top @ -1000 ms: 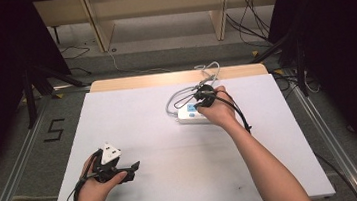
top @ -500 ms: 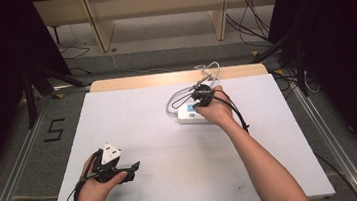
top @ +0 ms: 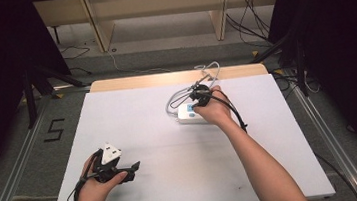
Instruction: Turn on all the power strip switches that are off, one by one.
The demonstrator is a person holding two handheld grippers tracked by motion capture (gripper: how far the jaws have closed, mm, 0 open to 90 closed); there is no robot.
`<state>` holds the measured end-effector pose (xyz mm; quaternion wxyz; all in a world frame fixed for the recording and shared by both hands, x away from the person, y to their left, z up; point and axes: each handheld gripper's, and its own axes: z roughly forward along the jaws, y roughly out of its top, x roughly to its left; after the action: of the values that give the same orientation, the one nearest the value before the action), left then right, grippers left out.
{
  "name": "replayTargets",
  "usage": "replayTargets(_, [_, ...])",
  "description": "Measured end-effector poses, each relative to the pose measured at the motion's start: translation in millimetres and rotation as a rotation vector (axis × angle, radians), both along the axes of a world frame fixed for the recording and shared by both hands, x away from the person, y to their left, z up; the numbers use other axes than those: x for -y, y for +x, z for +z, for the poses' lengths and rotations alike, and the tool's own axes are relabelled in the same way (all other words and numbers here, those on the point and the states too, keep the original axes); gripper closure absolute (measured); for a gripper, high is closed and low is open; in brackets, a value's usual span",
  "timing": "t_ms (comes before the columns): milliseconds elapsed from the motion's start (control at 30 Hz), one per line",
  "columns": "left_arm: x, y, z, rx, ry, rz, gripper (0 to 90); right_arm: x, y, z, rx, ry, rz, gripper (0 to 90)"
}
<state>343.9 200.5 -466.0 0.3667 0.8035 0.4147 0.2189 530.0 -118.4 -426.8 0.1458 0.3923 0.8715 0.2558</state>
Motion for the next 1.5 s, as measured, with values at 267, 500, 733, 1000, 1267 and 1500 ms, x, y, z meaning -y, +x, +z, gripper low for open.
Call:
replayTargets(267, [0.5, -0.1, -0.2, 0.002, -0.002, -0.001, 19.1, -2.8, 0.8, -2.6, -0.013, -0.005, 0.003, 90.0])
replayTargets(500, [0.5, 0.0, -0.2, 0.002, -0.002, -0.001, 19.1, -5.4, 1.6, -5.7, -0.024, -0.009, 0.005, 90.0])
replayTargets(733, [0.2, 0.2, -0.1, 0.004, 0.000, -0.002, 19.1, -7.6, 2.2, -6.9, -0.030, -0.012, 0.007, 90.0])
replayTargets(1000, [0.6, 0.0, -0.1, 0.002, -0.003, -0.001, 19.1, -12.2, 3.6, -8.5, -0.034, -0.027, 0.012, 90.0])
replayTargets(1267, [0.7, 0.2, -0.2, 0.002, -0.003, -0.002, 19.1, -15.5, 5.0, -8.9, -0.042, -0.039, 0.016, 90.0])
replayTargets(1500, [0.7, 0.2, -0.3, 0.002, -0.003, -0.002, 19.1, -17.3, 6.7, -8.9, -0.043, -0.054, 0.027, 90.0])
